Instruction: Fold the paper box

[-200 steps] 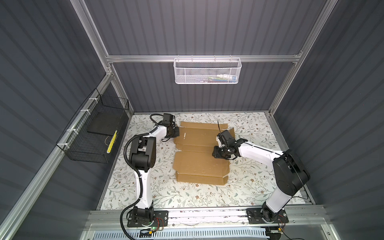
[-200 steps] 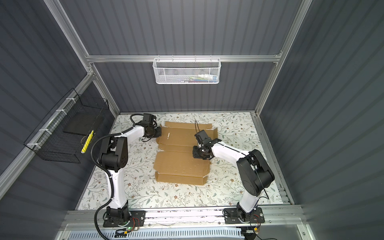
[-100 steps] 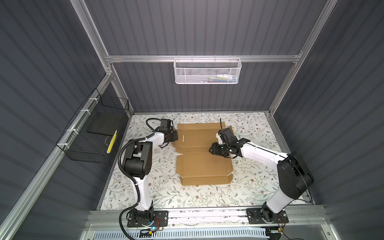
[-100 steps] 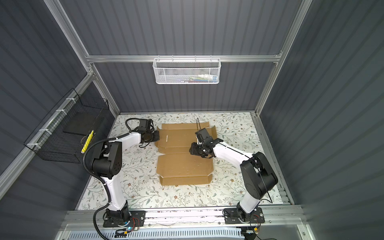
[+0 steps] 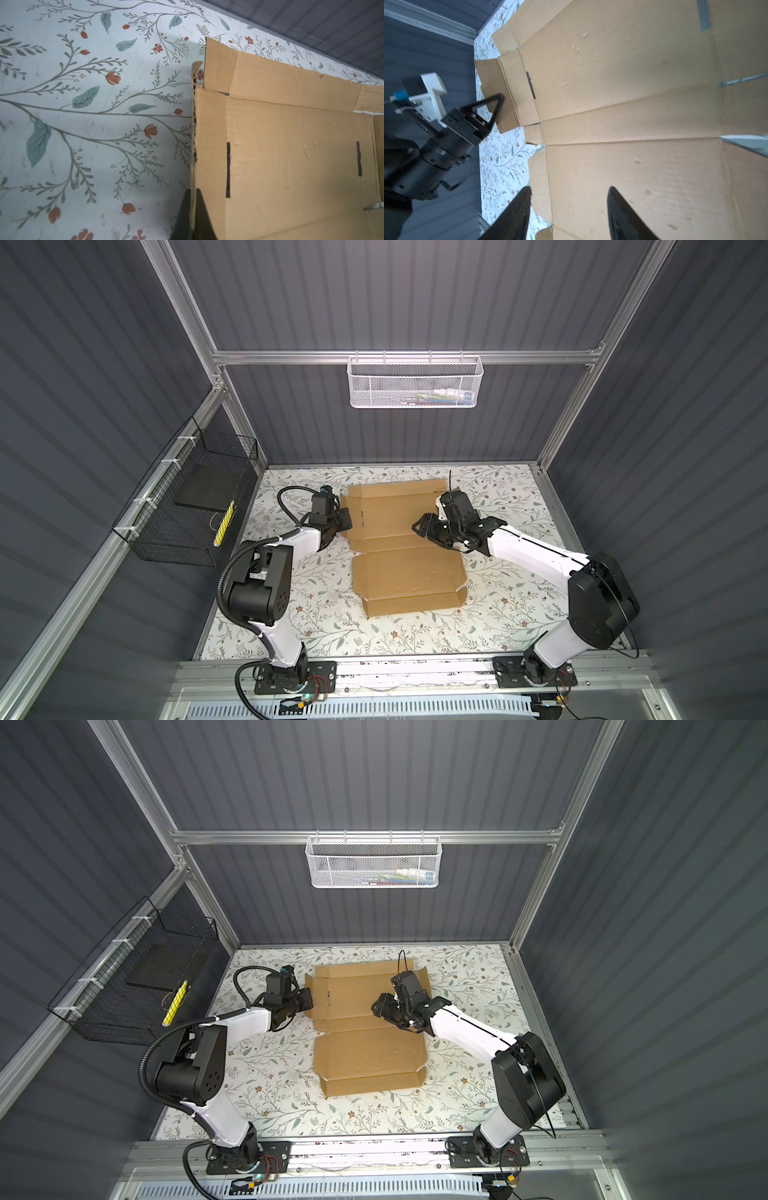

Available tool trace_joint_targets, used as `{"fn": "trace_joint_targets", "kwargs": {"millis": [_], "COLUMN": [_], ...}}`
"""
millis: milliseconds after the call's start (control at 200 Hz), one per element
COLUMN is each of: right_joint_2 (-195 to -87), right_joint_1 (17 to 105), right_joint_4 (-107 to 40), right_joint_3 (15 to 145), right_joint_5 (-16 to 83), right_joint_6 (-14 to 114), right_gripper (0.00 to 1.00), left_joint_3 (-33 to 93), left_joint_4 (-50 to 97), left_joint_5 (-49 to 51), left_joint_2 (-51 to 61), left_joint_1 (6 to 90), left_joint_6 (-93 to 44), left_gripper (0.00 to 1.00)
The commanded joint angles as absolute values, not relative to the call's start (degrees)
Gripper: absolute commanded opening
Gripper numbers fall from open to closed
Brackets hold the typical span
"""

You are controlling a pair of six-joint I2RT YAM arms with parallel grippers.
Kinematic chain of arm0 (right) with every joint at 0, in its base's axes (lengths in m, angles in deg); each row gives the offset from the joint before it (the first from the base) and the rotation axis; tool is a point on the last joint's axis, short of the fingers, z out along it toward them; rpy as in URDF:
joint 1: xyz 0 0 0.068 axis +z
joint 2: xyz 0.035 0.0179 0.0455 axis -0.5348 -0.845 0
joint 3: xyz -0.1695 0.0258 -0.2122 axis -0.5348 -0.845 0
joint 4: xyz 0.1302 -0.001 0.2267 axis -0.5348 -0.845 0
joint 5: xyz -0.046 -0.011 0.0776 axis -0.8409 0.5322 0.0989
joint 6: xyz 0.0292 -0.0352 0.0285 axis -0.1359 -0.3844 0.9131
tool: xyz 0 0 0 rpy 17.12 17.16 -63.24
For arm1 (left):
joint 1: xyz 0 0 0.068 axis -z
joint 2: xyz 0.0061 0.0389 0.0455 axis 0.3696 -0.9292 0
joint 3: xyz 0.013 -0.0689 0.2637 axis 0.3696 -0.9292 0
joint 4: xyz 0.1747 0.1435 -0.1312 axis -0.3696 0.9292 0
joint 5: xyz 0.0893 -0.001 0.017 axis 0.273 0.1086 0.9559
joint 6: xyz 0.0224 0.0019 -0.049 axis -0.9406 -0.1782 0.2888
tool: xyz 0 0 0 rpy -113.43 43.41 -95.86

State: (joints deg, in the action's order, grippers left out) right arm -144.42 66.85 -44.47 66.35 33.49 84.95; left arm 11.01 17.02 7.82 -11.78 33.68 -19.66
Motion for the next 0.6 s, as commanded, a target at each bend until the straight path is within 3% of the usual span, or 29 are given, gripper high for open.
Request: {"fn": "trace_joint_targets", "kwargs": {"millis": [0, 215, 595], "right_joint_2": [-143.1, -146.7, -157.2], "right_joint_1": [67.0, 66.8, 65.0], "right_joint_4": [-42.4, -44.8, -53.4], "right_joint_3": [68.9, 75.6, 93.9], "right_joint_5": [30.1, 29.0, 26.6], "right_joint_6": [92.3, 97.8, 96.3], "right_gripper": [0.61, 0.64, 0.67], "left_joint_3": [6.5, -0.5, -8.2], "left_joint_4": [7.2, -2.0, -14.4], "left_joint_5": [8.1, 7.9, 9.6], "left_joint_2": [-8.6, -4.5, -1.7], "left_joint_1": [33.6, 34.5, 37.6], "left_joint_6": [-18.2, -20.1, -24.5], "left_gripper": [0.00, 0.00, 0.00]}}
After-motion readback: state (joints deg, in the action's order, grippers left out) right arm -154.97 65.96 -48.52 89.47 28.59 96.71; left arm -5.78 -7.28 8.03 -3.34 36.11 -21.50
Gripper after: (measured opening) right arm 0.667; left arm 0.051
